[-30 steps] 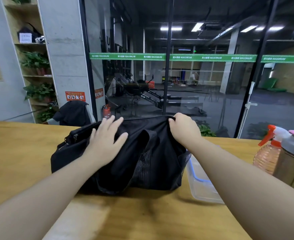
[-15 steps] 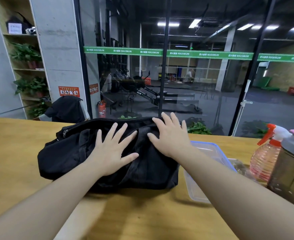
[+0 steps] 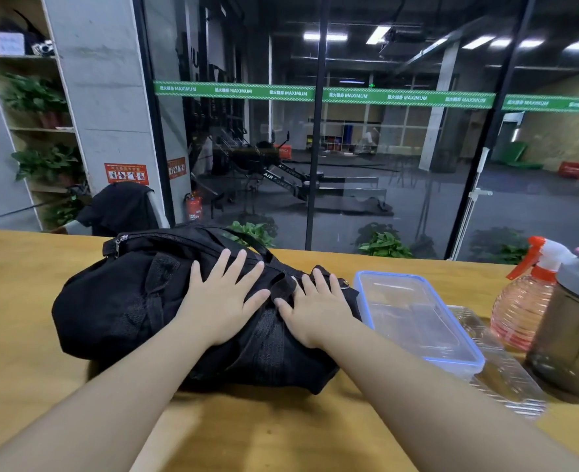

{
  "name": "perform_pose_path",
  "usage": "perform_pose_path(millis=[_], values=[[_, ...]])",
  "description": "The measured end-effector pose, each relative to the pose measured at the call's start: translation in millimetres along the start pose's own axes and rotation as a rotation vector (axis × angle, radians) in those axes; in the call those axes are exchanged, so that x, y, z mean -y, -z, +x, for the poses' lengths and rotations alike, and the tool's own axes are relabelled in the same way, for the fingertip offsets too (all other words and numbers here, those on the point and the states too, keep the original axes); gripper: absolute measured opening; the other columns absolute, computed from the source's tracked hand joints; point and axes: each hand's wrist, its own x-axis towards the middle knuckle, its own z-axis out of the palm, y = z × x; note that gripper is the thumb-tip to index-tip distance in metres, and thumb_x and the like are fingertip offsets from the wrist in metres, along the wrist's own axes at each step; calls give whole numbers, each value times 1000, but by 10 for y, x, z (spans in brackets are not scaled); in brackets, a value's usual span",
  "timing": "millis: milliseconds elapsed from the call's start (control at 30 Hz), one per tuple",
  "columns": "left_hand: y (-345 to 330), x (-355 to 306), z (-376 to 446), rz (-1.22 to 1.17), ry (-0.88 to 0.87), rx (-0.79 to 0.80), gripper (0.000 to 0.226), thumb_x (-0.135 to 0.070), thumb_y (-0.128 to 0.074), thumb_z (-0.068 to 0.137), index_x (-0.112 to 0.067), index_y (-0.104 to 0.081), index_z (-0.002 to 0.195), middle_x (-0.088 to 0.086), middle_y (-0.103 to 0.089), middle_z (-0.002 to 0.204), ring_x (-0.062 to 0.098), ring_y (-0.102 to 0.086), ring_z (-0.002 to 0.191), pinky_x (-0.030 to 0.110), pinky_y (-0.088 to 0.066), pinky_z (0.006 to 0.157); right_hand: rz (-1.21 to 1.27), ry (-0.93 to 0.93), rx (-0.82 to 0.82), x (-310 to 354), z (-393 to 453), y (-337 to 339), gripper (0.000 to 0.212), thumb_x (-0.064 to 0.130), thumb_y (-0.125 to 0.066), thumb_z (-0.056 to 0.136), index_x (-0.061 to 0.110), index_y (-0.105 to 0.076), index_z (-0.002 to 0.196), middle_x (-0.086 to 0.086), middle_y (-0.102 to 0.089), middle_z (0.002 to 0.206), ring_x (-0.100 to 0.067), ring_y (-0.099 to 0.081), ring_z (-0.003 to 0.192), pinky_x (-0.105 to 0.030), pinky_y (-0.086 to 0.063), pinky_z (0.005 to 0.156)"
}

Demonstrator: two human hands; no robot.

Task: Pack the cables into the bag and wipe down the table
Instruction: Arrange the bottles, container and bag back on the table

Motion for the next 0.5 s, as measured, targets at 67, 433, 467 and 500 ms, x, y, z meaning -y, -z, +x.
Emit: perform_pose_path(millis=[67,433,467,500], values=[[6,-20,-15,5,1,7,65,-63,-1,87,-38,-3,146,-4,4,157,19,9,143,55,-4,111,-29,0,-8,2,-24,6,68,56,-3,96,16,-2,151,-7,-2,159,-25,12,145,-45,13,114],[139,-208,-337,-117,45,63,58,-56,-12,94,-34,-13,147,-4,-3,157,17,6,144,48,-1,114,-25,81,-177,-134,-348,108,62,56,-13,97,25,-18,150,-4,-16,157,-24,0,146,-45,10,114],[149,-239,-381,-143,50,66,57,-56,-12,94,-34,-14,147,-5,-4,157,16,6,144,47,1,114,-17,90,-204,-155,-391,108,61,56,-14,97,25,-17,150,-3,-17,157,-23,-1,146,-45,10,114],[162,-275,-424,-172,57,67,57,-55,-12,95,-33,-14,147,-6,-7,157,14,5,143,47,3,113,-11,99,-229,-177,-439,106,61,56,-16,97,26,-16,150,-3,-18,157,-23,-2,146,-44,9,114]])
